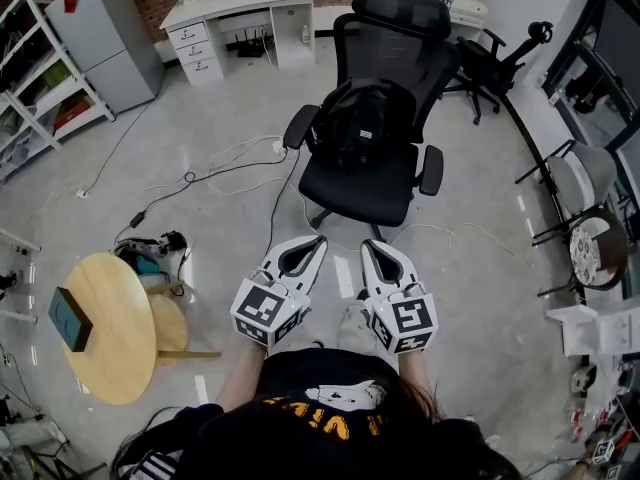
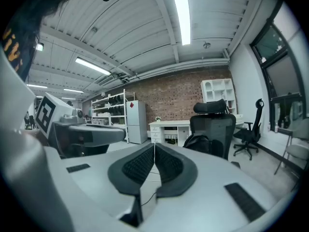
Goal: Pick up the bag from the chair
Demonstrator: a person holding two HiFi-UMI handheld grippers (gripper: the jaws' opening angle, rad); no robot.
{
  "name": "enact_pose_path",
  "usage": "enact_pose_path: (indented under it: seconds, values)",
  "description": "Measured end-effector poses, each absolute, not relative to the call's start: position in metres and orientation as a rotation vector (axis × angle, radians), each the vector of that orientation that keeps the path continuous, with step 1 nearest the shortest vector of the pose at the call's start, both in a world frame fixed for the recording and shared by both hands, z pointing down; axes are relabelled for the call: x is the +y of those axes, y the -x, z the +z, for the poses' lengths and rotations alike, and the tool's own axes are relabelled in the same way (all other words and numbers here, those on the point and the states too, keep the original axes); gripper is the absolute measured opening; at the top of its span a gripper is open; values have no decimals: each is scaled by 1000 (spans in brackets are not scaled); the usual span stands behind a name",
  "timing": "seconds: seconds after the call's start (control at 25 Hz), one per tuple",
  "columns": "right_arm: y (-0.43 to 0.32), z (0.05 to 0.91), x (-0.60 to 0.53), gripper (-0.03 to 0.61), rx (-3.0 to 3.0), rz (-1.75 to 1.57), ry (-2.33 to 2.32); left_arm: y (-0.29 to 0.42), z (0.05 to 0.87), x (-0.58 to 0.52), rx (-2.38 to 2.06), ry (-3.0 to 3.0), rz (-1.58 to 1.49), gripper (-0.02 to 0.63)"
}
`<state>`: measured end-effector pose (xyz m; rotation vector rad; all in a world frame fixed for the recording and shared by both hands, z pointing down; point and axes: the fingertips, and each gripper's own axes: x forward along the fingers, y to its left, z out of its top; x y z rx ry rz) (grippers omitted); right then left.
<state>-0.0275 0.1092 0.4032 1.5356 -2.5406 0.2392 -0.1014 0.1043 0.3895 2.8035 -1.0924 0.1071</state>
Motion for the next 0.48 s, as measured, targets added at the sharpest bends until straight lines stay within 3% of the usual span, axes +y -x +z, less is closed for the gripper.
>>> enact_pose_path:
  seconds: [0.48]
  values:
    - [-68, 406, -13, 5, -2609, 265, -1409, 9, 385, -12, -1236, -2737, 116, 9]
